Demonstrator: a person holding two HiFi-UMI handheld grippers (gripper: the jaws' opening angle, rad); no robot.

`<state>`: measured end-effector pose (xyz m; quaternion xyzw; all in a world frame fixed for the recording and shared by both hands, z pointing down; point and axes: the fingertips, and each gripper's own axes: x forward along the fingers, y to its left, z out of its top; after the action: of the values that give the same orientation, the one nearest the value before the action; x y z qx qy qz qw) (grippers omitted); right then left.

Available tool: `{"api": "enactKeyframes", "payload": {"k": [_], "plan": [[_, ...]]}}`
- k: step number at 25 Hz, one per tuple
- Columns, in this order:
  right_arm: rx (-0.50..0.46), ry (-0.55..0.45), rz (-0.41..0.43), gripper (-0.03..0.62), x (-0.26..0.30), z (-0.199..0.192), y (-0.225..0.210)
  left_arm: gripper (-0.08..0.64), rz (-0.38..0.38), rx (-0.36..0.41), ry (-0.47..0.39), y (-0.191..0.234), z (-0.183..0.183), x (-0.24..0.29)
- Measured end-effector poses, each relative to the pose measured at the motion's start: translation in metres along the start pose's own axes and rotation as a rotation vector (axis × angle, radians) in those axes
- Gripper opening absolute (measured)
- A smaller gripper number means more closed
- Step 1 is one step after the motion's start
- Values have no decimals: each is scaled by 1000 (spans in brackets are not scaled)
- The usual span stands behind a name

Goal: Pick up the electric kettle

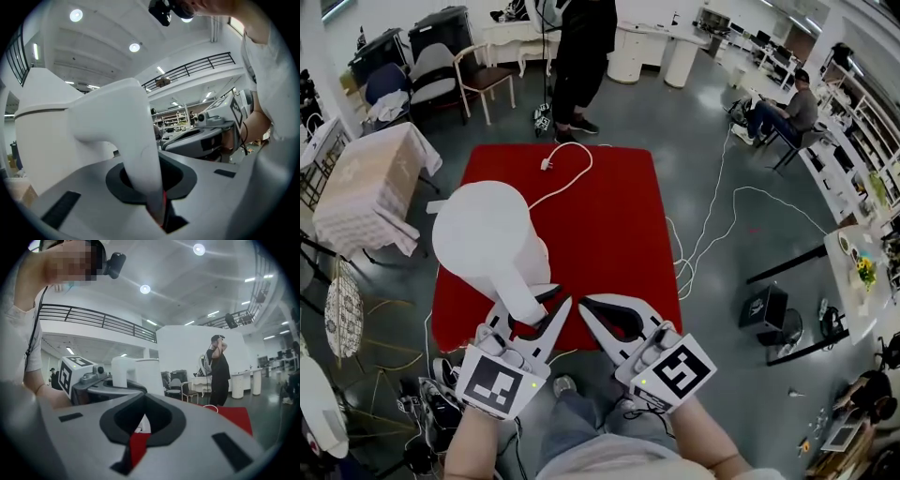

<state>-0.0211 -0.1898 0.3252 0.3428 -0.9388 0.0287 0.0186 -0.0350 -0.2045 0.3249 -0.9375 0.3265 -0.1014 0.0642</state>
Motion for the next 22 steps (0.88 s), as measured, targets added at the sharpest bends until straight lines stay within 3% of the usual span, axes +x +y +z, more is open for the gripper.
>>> {"api": "enactKeyframes", "payload": {"k": [12,22], "plan": [[-31,-37,79,6,-61,17,29,46,74,-30,-4,-77,29,-40],[-63,-61,125,6,-92,29,47,46,128,-43,-24,-109,42,-52]]}}
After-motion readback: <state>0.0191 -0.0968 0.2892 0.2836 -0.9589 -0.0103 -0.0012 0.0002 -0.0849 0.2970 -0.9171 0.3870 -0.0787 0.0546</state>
